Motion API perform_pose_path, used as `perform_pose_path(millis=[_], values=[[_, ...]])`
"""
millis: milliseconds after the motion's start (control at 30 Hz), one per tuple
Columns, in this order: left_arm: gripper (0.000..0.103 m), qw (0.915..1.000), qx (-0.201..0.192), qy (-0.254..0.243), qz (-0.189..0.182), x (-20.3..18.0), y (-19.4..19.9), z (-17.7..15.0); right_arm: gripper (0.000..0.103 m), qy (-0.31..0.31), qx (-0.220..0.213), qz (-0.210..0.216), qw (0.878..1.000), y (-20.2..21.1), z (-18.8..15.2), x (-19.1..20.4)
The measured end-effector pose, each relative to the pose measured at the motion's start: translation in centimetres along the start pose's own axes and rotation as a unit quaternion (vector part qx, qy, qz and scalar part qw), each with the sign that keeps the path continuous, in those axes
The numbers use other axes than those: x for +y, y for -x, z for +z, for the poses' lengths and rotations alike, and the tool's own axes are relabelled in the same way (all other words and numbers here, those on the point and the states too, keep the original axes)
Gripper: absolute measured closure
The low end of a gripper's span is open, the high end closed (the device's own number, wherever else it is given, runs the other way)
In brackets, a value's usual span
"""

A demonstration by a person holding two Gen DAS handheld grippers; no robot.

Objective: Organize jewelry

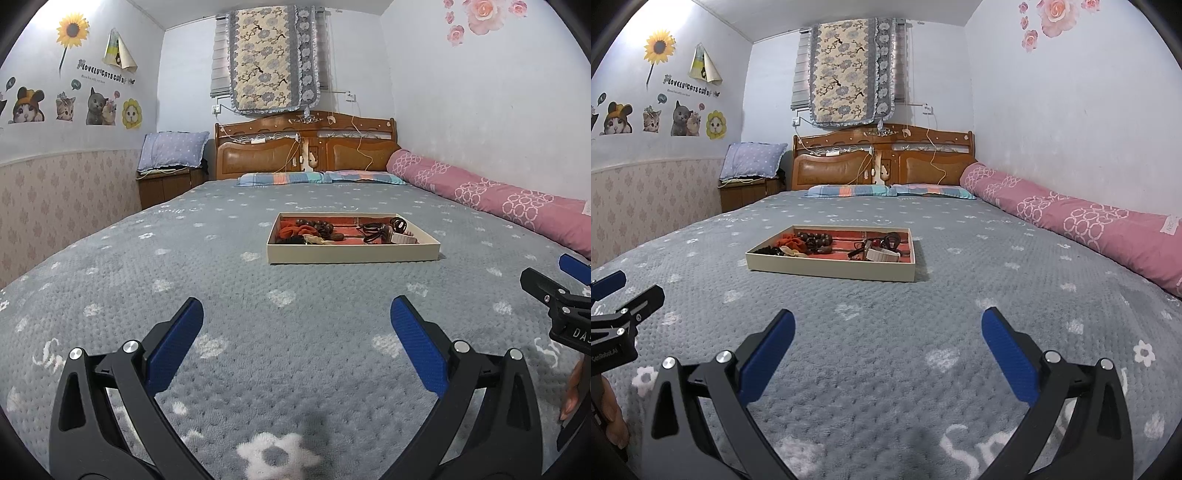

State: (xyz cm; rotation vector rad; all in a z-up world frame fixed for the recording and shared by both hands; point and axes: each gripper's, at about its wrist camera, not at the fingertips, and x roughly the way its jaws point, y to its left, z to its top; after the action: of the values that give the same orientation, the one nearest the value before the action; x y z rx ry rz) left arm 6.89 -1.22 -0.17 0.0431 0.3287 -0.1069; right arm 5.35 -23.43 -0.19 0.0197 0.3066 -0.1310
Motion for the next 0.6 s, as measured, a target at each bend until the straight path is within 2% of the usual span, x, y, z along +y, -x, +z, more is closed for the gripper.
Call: perform_pose_path(millis=[600], values=[[0.005,1.0,0.002,0.001,-0.001,0.11,-0.14,-0.09,0.004,0.002,0.001,-0.001,1.0,0.0,-0.02,-0.04]])
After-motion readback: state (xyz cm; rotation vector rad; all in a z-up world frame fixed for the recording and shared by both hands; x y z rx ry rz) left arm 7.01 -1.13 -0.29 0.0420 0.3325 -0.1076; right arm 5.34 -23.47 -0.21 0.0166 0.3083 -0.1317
